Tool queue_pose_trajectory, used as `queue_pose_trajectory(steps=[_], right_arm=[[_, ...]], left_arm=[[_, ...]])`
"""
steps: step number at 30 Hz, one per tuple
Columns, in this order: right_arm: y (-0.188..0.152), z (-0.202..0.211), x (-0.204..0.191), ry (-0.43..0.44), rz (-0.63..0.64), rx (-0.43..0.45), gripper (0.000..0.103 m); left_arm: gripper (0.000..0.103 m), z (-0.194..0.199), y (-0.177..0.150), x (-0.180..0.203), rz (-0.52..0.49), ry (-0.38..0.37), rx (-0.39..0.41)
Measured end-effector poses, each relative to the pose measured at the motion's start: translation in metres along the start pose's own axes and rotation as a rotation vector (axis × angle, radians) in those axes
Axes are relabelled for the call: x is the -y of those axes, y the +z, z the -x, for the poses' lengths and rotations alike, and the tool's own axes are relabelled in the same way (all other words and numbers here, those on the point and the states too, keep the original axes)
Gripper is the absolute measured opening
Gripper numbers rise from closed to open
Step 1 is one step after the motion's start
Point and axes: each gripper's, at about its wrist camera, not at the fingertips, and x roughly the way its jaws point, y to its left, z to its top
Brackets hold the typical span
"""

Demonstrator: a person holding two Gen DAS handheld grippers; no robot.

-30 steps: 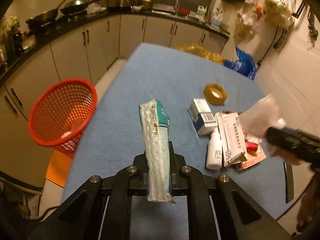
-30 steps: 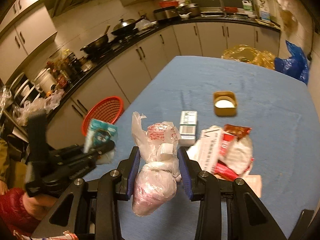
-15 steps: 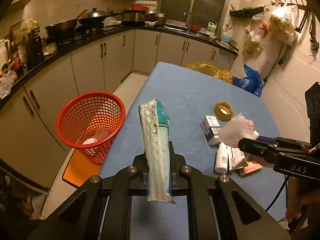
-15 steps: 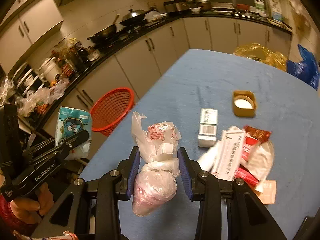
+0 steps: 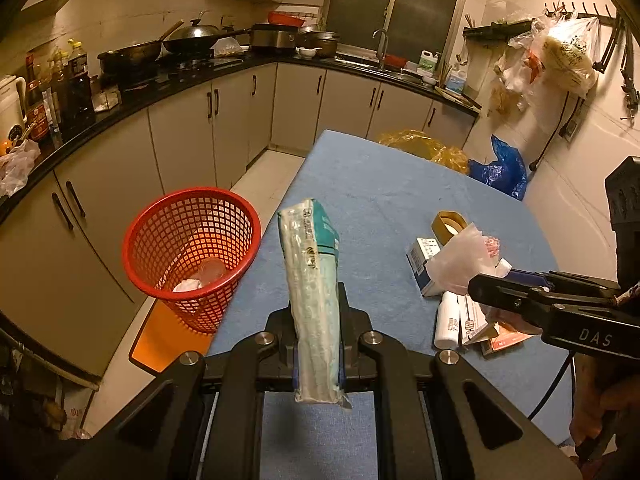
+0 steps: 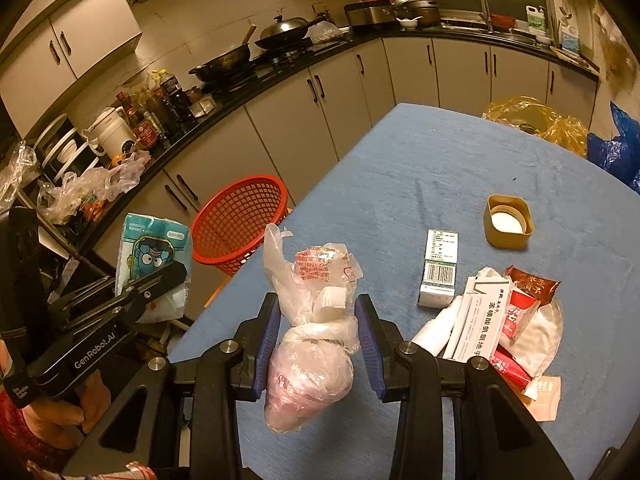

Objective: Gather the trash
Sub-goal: 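Lift the wet-wipe pack and pink bag and hold them above the table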

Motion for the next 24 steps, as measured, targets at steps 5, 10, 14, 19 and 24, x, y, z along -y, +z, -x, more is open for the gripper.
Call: queue_pose_trajectory(steps=[5, 10, 14, 19, 24], right_arm=[[0.001, -0.001, 0.000, 0.000, 0.001, -0.001, 0.041], [0.004, -0.003, -0.003, 0.001, 0.010, -0.002, 0.041], [0.006, -0.004, -0.004, 0.002, 0.017, -0.002, 0.041], [0.008, -0.004, -0.006, 0.003, 0.021, -0.001, 0.041], [0.011, -0.004, -0.008, 0.004, 0.020, 0.000, 0.041]], left_arm=[[0.011, 0.000, 0.002, 0.000, 0.003, -0.002, 0.003], [0.012, 0.000, 0.002, -0.001, 0.007, -0.001, 0.009], [0.012, 0.001, 0.002, -0.002, 0.014, 0.000, 0.015], [0.011, 0.002, 0.002, -0.004, 0.019, -0.001, 0.021], [0.011, 0.004, 0.004, -0.008, 0.030, 0.001, 0.026]])
